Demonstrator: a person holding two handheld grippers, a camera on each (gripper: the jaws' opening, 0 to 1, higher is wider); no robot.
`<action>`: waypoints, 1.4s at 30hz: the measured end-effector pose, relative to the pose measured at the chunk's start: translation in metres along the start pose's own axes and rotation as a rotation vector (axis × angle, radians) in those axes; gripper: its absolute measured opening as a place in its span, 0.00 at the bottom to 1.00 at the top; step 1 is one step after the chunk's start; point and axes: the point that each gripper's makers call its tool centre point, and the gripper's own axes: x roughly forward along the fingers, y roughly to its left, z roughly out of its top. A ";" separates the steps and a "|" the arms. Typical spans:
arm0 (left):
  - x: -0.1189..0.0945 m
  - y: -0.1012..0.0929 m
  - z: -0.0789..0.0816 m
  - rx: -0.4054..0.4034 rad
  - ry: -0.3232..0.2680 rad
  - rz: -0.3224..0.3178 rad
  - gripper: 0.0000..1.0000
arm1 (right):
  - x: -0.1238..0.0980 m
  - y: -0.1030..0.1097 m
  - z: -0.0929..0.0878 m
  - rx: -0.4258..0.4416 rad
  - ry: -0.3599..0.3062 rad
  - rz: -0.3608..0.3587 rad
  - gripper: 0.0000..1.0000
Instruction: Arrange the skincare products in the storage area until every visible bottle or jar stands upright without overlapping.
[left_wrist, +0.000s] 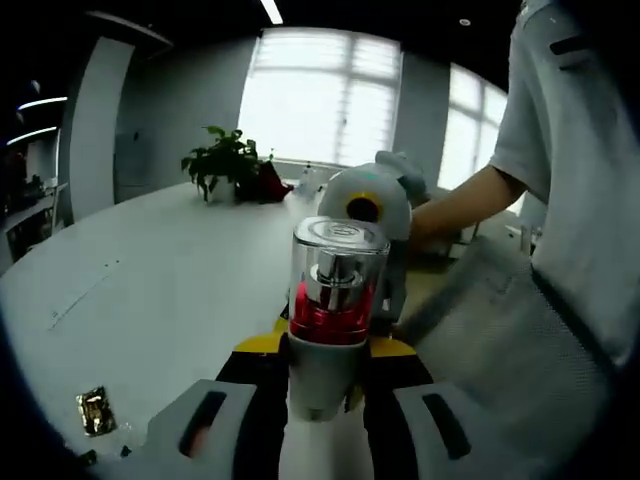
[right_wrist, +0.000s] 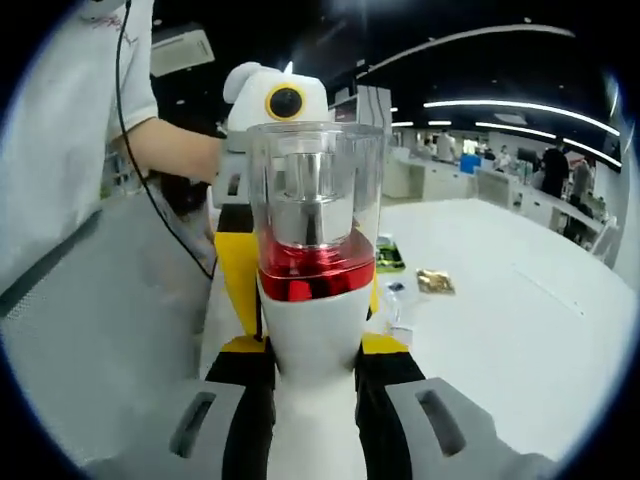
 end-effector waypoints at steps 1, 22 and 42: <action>0.001 0.002 0.000 0.001 -0.001 -0.001 0.22 | 0.001 -0.003 -0.001 -0.001 0.002 -0.001 0.29; 0.016 0.062 -0.027 0.040 0.029 -0.020 0.22 | 0.014 -0.047 -0.027 -0.012 0.048 -0.060 0.29; 0.034 0.088 -0.019 0.039 -0.012 0.003 0.22 | 0.006 -0.081 -0.038 -0.046 0.078 -0.062 0.30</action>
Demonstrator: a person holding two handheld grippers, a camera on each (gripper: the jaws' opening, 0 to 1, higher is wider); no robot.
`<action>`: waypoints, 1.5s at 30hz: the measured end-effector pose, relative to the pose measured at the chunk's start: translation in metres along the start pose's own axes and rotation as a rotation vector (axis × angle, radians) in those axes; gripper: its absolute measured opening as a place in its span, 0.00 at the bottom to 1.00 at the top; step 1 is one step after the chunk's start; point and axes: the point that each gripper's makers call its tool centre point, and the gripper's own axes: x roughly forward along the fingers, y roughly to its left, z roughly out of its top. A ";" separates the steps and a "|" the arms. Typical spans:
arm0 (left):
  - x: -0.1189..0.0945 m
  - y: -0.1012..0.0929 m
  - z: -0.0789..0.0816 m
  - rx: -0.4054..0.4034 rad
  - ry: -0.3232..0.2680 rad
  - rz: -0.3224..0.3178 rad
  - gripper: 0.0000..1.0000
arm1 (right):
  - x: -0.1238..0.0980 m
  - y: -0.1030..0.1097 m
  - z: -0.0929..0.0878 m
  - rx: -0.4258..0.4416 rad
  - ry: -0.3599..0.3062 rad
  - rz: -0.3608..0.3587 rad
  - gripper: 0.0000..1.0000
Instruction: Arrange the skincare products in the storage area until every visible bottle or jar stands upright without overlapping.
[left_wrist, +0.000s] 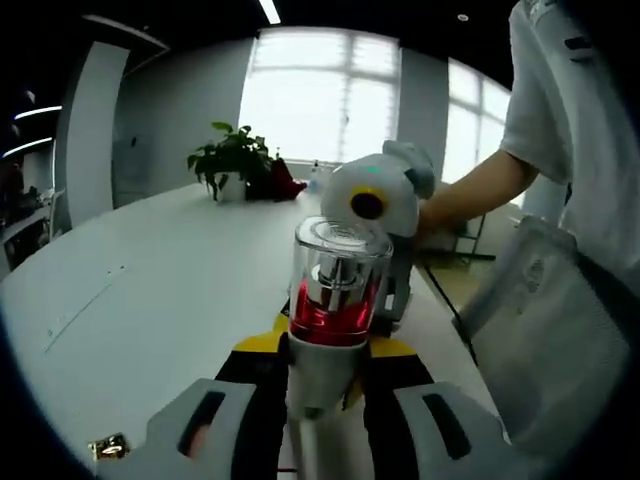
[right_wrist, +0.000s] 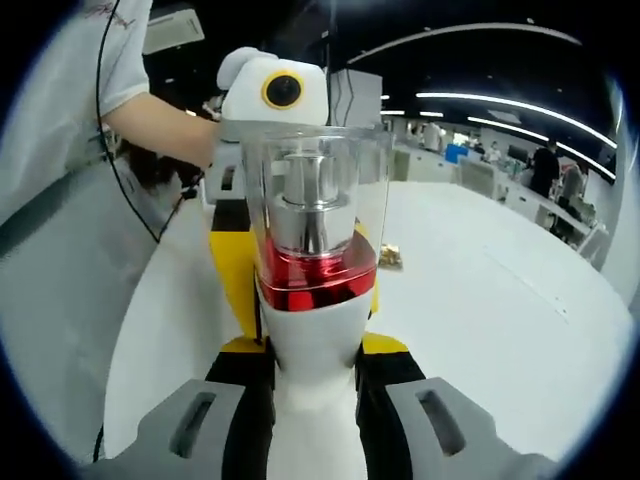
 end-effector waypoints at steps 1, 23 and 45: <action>0.000 0.001 0.000 0.000 -0.002 0.000 0.22 | 0.000 -0.001 0.000 -0.001 0.000 0.001 0.30; 0.009 0.018 0.007 -0.018 -0.035 0.007 0.23 | 0.000 -0.019 -0.003 -0.006 0.002 0.003 0.30; 0.005 0.017 0.011 -0.050 -0.039 0.021 0.26 | 0.002 -0.019 -0.011 0.001 0.050 -0.012 0.35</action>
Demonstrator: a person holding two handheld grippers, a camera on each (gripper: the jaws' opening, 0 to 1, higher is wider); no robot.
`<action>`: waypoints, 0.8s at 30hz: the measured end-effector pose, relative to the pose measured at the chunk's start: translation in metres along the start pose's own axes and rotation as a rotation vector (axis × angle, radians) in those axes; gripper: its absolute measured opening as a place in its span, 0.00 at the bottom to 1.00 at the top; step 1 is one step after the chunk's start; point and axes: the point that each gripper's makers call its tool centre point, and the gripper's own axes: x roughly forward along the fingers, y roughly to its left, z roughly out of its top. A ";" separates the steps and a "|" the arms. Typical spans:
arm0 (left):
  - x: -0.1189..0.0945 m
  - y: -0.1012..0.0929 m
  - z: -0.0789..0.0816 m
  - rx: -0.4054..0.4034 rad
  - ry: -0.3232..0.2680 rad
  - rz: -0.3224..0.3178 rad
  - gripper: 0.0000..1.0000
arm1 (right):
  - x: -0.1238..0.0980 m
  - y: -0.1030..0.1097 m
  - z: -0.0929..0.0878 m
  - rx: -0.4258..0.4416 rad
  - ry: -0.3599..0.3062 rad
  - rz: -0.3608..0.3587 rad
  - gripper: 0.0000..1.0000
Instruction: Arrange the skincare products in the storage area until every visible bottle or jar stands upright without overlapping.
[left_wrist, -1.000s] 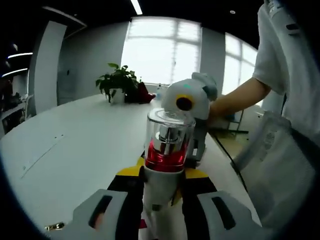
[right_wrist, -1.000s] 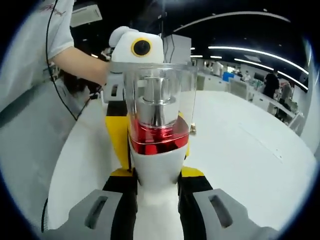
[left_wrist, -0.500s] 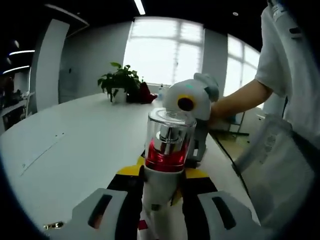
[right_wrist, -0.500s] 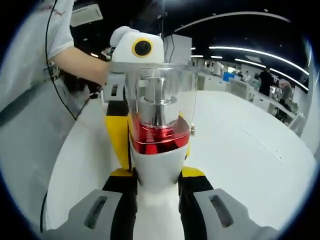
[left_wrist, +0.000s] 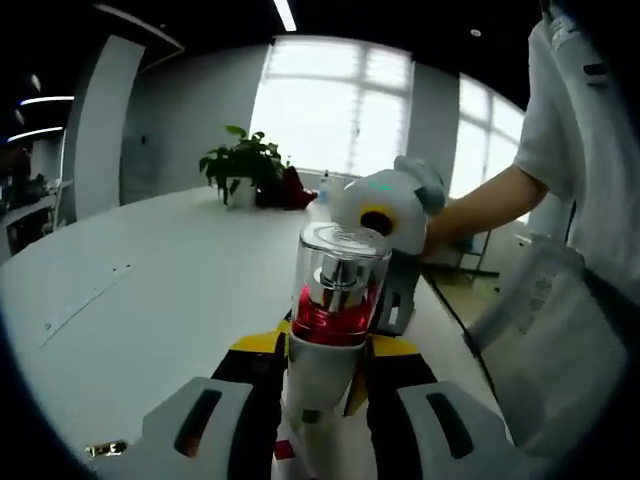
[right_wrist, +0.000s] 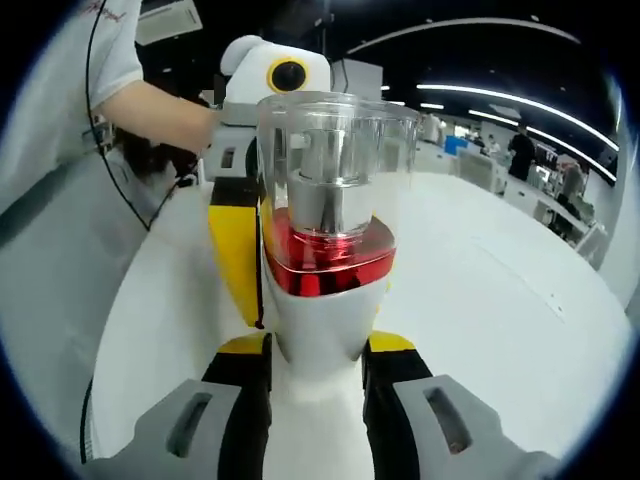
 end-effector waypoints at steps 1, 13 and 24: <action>0.000 0.000 0.000 -0.001 0.003 0.002 0.27 | 0.000 0.000 0.000 0.001 0.001 -0.002 0.36; -0.009 -0.001 -0.002 -0.027 0.024 0.041 0.40 | -0.009 0.003 -0.001 0.035 0.029 -0.045 0.51; -0.028 -0.002 -0.011 -0.100 0.033 0.121 0.62 | -0.018 0.013 -0.008 0.092 0.061 -0.104 0.67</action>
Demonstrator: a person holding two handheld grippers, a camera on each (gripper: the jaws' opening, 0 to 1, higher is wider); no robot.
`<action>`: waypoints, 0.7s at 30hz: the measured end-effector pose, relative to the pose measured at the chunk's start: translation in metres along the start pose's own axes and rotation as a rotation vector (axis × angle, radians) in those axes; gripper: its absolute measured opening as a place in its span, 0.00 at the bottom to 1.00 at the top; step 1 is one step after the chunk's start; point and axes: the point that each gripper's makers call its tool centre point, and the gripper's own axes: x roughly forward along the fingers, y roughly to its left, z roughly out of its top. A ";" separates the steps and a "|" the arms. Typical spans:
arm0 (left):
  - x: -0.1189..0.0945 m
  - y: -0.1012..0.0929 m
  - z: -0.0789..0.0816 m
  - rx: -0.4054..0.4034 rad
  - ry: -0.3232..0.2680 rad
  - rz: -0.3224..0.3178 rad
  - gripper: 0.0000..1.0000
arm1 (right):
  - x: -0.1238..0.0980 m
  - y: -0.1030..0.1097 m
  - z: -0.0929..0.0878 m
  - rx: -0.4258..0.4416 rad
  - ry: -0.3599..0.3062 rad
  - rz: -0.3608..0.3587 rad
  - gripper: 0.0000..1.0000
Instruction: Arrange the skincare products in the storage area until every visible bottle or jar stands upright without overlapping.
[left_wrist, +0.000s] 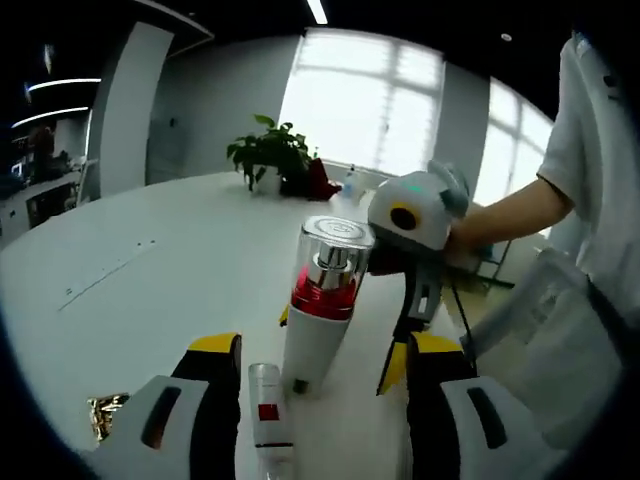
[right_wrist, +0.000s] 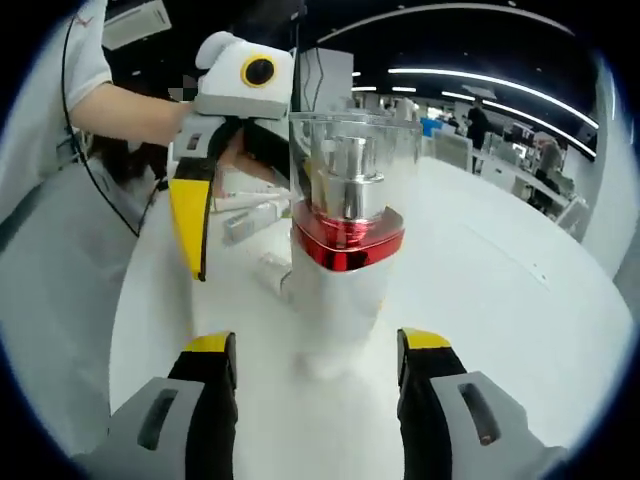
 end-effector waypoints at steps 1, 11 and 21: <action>-0.002 0.000 -0.001 -0.008 0.003 0.010 0.64 | -0.001 0.001 0.000 0.005 -0.001 -0.003 0.68; -0.020 -0.008 -0.010 -0.072 0.019 0.085 0.76 | -0.011 0.014 -0.001 0.038 0.012 -0.038 0.77; -0.041 -0.024 -0.013 -0.163 0.014 0.152 0.85 | -0.026 0.022 0.006 0.061 -0.009 -0.089 0.88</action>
